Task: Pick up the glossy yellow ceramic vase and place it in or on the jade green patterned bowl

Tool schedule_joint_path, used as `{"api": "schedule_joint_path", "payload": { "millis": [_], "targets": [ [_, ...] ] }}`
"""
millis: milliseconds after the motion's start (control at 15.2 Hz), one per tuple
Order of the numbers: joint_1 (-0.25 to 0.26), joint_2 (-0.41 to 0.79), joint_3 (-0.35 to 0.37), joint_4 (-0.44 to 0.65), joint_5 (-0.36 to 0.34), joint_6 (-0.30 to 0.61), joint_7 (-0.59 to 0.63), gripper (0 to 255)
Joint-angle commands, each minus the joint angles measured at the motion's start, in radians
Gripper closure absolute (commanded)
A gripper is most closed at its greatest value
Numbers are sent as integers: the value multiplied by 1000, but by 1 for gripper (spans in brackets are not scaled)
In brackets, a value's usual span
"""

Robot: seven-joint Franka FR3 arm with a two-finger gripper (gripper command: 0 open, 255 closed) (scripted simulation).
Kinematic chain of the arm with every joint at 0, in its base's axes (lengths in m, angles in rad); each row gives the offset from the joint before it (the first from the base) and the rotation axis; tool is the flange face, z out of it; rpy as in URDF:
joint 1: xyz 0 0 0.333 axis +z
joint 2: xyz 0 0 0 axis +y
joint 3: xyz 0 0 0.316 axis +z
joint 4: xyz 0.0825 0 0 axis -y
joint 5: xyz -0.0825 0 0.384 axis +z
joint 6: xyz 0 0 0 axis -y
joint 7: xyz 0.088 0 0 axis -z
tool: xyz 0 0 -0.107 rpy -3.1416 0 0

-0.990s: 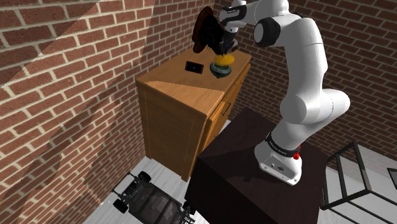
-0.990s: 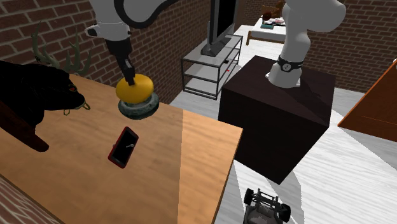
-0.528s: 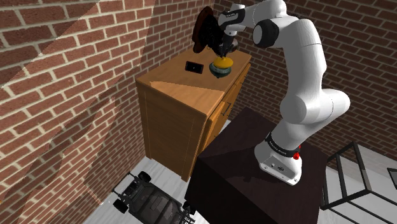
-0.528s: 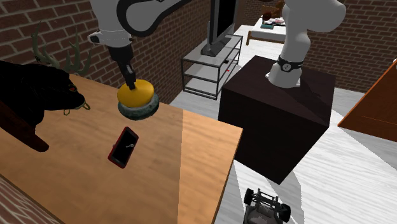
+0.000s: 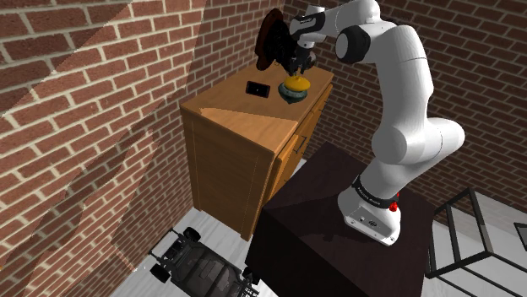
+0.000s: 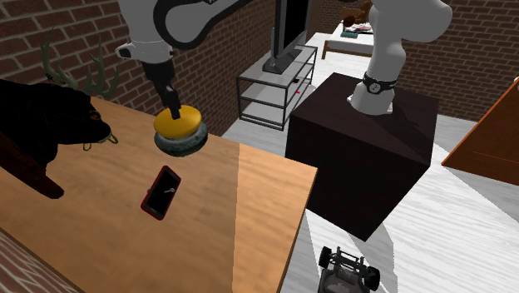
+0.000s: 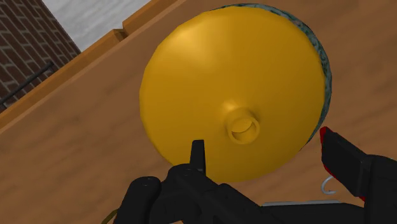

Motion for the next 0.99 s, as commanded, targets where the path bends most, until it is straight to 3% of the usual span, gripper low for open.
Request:
{"api": "schedule_joint_path", "payload": {
  "millis": [0,396,924],
  "targets": [
    [0,0,0,-1,0,1,0,0],
    [2,-53,-6,34,-8,-87,6,0],
    [2,-53,-6,34,-8,-87,6,0]
  ]
}}
